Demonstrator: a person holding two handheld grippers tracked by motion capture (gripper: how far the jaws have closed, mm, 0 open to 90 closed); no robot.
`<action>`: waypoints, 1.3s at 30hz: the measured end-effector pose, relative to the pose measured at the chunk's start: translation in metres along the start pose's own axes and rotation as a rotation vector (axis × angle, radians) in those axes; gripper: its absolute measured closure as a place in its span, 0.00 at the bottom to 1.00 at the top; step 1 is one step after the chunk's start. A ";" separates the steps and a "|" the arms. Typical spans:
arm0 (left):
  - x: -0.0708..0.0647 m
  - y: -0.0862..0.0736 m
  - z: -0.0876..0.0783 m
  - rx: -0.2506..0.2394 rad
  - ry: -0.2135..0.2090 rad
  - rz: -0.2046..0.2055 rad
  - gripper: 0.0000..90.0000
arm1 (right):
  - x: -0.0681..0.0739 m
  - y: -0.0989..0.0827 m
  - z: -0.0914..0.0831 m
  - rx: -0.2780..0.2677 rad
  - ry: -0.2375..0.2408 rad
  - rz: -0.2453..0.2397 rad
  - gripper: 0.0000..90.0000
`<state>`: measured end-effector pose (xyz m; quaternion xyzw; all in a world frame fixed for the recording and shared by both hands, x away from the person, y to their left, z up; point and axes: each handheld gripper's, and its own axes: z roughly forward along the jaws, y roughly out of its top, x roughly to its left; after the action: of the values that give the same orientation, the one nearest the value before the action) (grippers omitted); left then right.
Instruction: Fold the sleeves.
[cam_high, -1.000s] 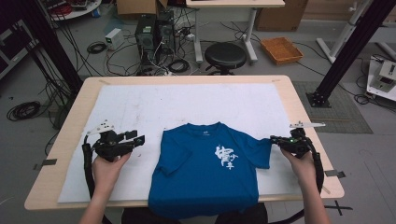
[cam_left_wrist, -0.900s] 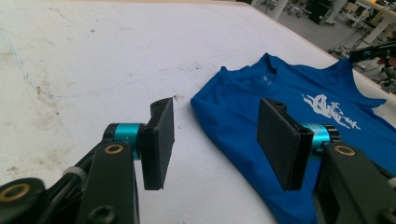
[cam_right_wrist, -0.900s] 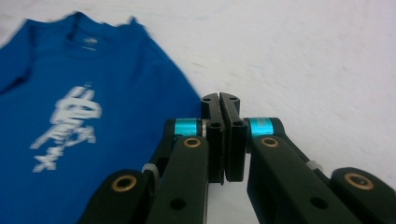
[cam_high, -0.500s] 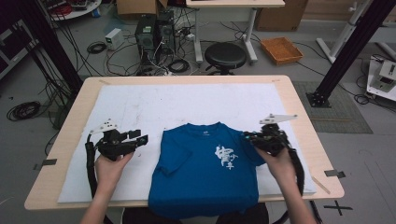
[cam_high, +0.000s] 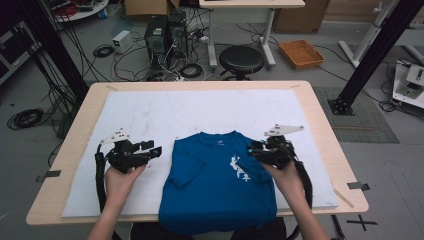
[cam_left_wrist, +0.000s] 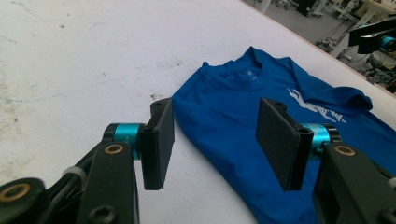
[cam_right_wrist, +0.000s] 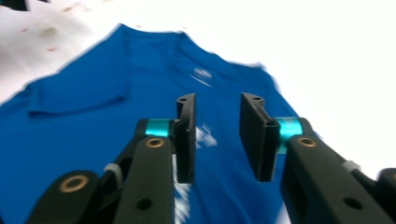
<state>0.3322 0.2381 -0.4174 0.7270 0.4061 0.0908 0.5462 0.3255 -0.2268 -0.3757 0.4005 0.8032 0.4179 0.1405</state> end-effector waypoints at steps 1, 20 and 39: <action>0.000 0.000 0.001 0.002 -0.001 0.000 0.52 | -0.005 -0.008 -0.005 -0.002 -0.005 0.005 0.73; -0.008 0.000 0.009 0.035 -0.004 0.026 0.52 | 0.021 -0.028 0.044 0.250 -0.073 -0.233 0.83; -0.008 0.000 0.010 0.041 -0.007 0.021 0.51 | 0.017 -0.028 0.056 0.240 -0.011 -0.183 0.86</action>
<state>0.3325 0.2256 -0.4191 0.7425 0.3983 0.0857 0.5316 0.3314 -0.1914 -0.4303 0.3420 0.8798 0.3021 0.1334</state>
